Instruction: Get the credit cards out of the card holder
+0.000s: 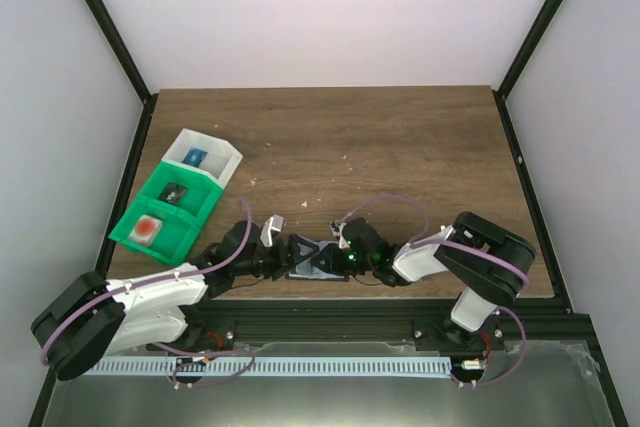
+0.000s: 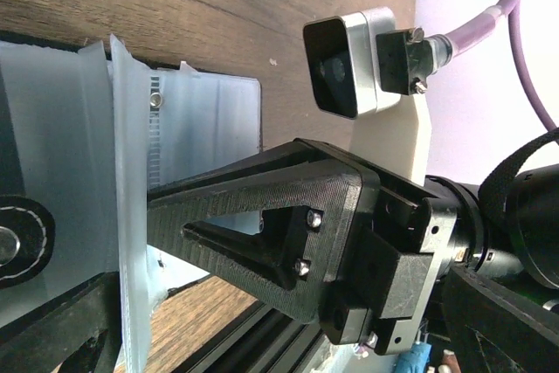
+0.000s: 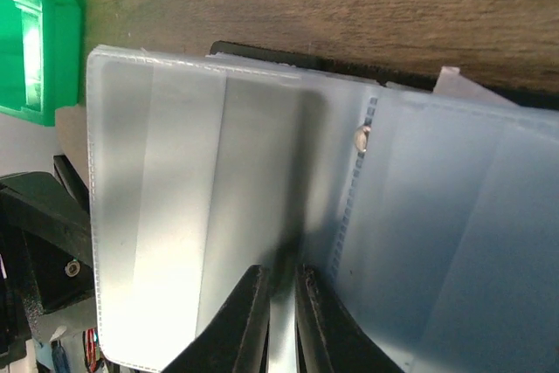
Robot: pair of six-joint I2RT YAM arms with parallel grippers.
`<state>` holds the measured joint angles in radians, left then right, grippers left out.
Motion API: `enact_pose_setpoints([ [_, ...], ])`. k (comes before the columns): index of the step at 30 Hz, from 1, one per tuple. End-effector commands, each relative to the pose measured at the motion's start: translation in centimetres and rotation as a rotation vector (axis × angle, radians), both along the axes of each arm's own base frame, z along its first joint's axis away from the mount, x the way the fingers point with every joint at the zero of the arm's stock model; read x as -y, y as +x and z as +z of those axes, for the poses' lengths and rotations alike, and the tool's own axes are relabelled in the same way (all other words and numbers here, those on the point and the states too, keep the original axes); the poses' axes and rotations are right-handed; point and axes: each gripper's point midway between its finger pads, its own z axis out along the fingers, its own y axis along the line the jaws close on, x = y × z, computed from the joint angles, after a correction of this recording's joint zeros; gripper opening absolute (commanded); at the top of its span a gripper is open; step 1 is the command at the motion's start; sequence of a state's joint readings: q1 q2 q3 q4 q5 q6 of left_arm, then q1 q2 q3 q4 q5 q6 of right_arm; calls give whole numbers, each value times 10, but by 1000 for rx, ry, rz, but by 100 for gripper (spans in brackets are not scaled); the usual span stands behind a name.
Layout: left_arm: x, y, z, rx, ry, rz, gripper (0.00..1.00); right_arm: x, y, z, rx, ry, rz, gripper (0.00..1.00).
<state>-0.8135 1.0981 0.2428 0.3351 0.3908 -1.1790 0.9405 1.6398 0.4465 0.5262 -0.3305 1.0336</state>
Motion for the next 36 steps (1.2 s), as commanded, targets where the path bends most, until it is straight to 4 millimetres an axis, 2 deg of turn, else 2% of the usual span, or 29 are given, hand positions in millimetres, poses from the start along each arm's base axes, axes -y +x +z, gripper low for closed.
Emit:
enact_pose_setpoints([
  [1,7,1,15,27,-49,-17,100,3,-16,-8,-25,-14,36,12],
  [11,14,2,19,33,-65,-40,100,7,-12,2,13,19,6,21],
  [18,19,2,23,42,-69,-50,100,13,-10,8,35,27,-23,21],
  [21,20,2,23,43,-67,-52,100,15,-9,10,44,26,-28,18],
  [26,22,3,22,44,-59,-52,100,9,-13,17,57,60,9,18],
  [32,19,4,16,40,-34,-40,100,-2,-15,33,83,114,51,42],
  [36,19,4,16,41,-32,-39,100,-6,-17,33,72,112,68,54],
])
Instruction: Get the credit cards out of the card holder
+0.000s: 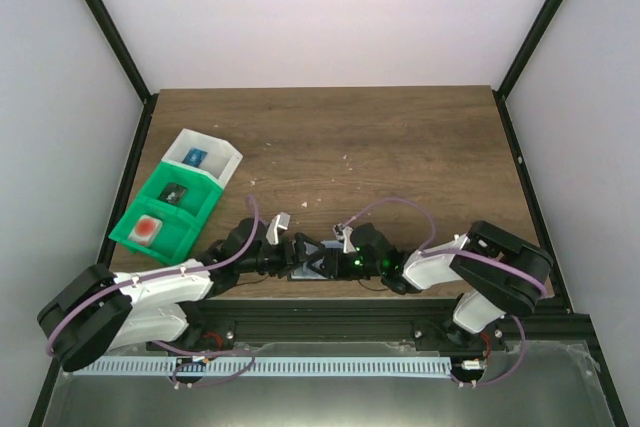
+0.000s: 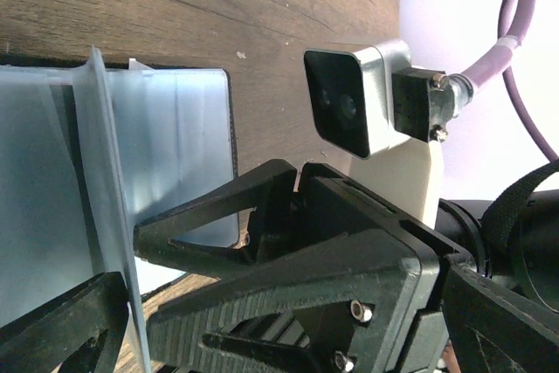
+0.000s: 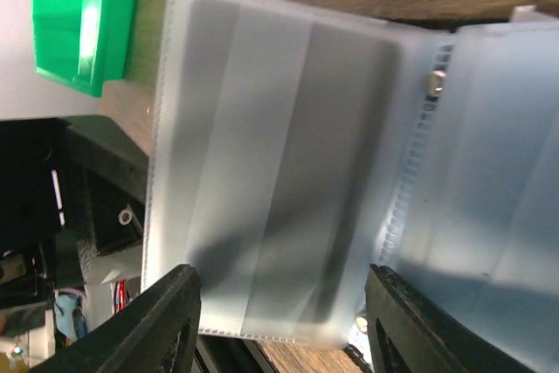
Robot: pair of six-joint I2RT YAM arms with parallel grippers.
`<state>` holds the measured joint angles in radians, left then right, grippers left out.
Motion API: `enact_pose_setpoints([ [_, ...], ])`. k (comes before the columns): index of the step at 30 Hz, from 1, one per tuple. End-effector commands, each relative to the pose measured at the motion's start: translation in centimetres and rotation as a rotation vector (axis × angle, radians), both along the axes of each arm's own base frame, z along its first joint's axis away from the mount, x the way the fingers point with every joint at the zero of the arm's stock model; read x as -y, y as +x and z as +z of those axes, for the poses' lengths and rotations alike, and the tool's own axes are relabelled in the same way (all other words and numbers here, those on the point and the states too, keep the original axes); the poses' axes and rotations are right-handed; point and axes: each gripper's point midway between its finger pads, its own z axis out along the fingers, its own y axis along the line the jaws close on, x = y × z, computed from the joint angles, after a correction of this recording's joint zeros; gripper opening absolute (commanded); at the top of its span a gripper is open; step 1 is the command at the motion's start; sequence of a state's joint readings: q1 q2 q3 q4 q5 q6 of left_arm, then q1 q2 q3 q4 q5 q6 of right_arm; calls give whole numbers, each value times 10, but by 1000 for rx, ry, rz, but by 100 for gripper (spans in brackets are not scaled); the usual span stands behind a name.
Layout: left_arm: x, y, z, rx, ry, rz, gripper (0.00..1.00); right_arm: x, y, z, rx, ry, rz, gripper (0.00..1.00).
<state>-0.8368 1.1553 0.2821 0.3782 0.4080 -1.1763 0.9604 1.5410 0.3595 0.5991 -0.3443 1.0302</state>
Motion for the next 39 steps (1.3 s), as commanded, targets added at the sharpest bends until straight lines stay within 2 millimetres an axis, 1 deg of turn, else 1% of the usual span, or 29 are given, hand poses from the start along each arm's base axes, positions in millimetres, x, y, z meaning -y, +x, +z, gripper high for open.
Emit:
enact_pose_setpoints([
  [1,4,4,8,28,-10,2,100,-13,-2,14,24,42,41,55],
  [4,5,5,8,30,-8,3,100,-16,-2,15,19,52,46,61],
  [12,4,4,10,32,-14,2,100,-19,-2,12,13,51,51,72],
  [17,3,4,9,30,-14,4,100,-22,-5,12,7,64,66,73],
  [19,3,4,9,30,-16,5,100,-22,-4,10,5,54,59,69],
  [22,3,4,9,28,-14,7,100,-19,-2,7,2,37,40,54],
  [24,2,4,7,25,-10,9,100,-17,-1,5,-2,23,29,47],
  [27,0,4,5,27,-1,18,100,-15,-1,5,-1,21,24,44],
  [30,-2,4,0,26,20,23,100,-14,-2,4,-3,20,22,43],
  [33,-4,5,-3,27,35,28,100,-13,-3,4,-2,21,24,48],
  [35,-5,6,-1,31,35,35,100,-12,-2,5,1,23,21,48],
  [39,-8,7,2,39,37,51,100,-12,-2,7,9,26,17,40],
])
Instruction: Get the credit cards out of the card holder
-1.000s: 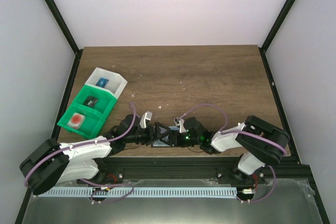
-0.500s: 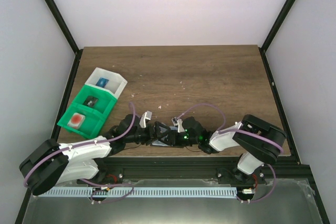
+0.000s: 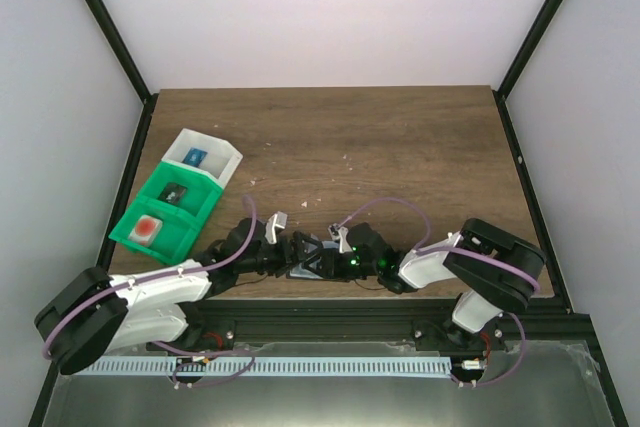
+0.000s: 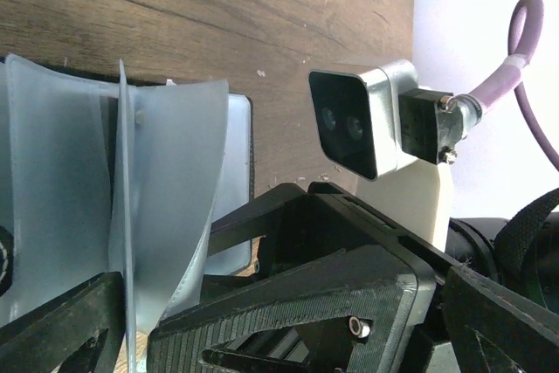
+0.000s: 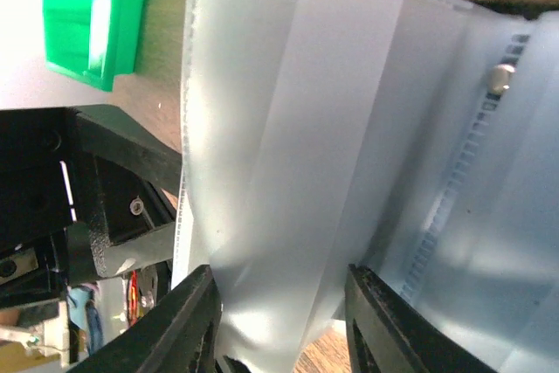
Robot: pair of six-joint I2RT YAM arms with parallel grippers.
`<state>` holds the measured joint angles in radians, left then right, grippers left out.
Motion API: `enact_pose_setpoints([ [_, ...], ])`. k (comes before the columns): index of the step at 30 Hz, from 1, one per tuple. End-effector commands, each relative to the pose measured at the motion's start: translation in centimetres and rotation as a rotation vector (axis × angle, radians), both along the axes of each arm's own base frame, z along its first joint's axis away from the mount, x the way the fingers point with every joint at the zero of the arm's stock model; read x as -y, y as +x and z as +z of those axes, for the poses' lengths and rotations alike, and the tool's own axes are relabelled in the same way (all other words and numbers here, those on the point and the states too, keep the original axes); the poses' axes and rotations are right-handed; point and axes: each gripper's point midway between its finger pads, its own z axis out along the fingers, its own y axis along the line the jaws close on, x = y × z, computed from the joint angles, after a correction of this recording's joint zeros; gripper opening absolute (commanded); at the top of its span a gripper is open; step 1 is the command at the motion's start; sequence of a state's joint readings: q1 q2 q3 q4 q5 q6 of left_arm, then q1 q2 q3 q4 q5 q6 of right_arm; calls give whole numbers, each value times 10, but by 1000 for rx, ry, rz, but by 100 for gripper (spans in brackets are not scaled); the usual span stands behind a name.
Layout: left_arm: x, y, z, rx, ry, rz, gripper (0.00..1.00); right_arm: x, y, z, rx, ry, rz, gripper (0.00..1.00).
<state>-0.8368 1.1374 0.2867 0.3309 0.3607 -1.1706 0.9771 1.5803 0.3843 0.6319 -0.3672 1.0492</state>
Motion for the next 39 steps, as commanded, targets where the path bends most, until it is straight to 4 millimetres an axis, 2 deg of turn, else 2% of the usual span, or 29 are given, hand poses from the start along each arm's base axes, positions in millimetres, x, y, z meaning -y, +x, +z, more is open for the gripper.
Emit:
enact_pose_setpoints([
  [1,-2,3,6,35,3,15,100,0,2,5,24,1,-10,38],
  [5,-3,3,5,35,10,18,100,2,1,1,17,-8,-15,32],
  [15,-10,5,1,41,46,42,100,21,5,-5,19,-92,-82,33],
  [22,-22,11,3,53,101,103,100,53,5,-18,6,-205,-172,33],
  [26,-34,17,5,73,157,130,97,75,8,-16,20,-263,-251,33],
  [31,-48,26,6,97,181,136,88,84,13,13,68,-225,-297,33],
  [35,-54,29,1,91,180,123,81,71,15,43,121,-123,-270,33],
  [39,-43,25,12,110,93,61,77,52,14,59,124,-58,-212,33],
])
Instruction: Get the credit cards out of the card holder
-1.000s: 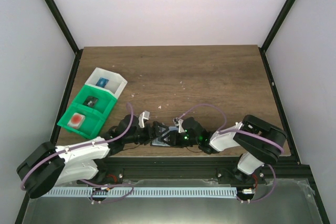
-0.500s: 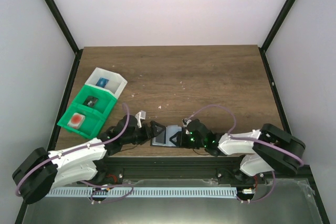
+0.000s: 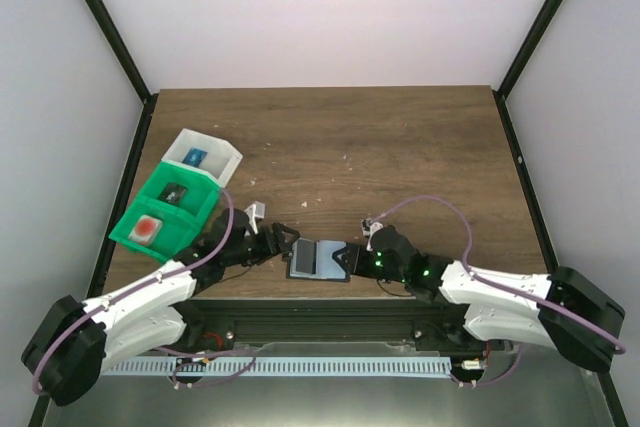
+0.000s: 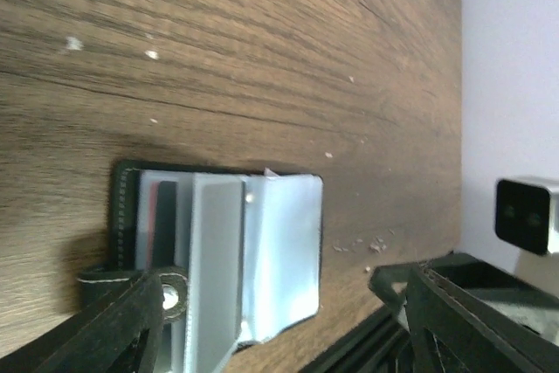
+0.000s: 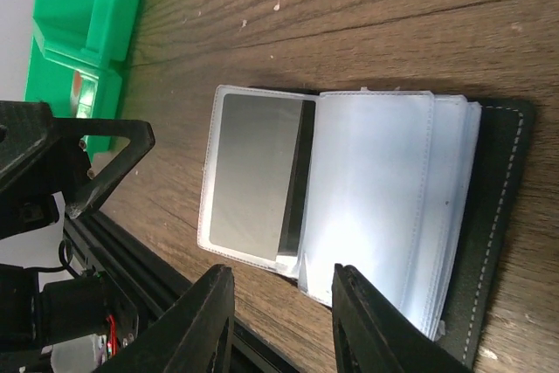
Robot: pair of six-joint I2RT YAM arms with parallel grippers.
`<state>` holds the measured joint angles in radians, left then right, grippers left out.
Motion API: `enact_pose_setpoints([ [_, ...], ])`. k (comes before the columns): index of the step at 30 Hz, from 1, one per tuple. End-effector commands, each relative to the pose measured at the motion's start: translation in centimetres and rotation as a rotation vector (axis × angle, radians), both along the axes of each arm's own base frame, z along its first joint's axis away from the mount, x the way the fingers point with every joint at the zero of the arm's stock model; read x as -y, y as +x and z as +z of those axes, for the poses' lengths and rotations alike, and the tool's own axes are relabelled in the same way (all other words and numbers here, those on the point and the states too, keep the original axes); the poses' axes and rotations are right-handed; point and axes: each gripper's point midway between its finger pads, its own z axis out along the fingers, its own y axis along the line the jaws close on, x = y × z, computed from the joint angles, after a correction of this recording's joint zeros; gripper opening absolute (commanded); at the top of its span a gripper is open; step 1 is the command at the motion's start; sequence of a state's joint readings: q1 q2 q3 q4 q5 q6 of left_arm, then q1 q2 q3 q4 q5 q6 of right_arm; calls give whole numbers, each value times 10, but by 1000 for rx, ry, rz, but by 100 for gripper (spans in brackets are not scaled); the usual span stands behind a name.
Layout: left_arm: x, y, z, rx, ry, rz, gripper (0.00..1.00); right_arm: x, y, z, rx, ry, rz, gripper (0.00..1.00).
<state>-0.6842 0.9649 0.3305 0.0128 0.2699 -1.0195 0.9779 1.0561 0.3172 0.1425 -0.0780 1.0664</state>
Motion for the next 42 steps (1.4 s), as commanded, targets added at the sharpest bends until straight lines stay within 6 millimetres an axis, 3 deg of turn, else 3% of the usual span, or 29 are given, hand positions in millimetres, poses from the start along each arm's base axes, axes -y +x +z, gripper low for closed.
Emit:
enact_pose_setpoints([
  [1,13,-8,12,29,-72,-105,79,-24,3,22,27,54,59,33],
  [6,17,-16,8,-17,-124,-120,90,-55,6,27,25,84,131,30],
  [13,21,-24,-1,-76,-195,-127,95,-85,11,7,-29,70,184,29],
  [23,17,-30,-17,-154,-205,-92,99,-72,8,-43,-109,-34,143,28],
  [30,14,-29,-30,-216,-185,-50,99,-69,8,-48,-107,-59,140,28],
  [42,21,-5,-7,-94,-258,-4,100,-57,5,-59,-102,-99,133,29],
])
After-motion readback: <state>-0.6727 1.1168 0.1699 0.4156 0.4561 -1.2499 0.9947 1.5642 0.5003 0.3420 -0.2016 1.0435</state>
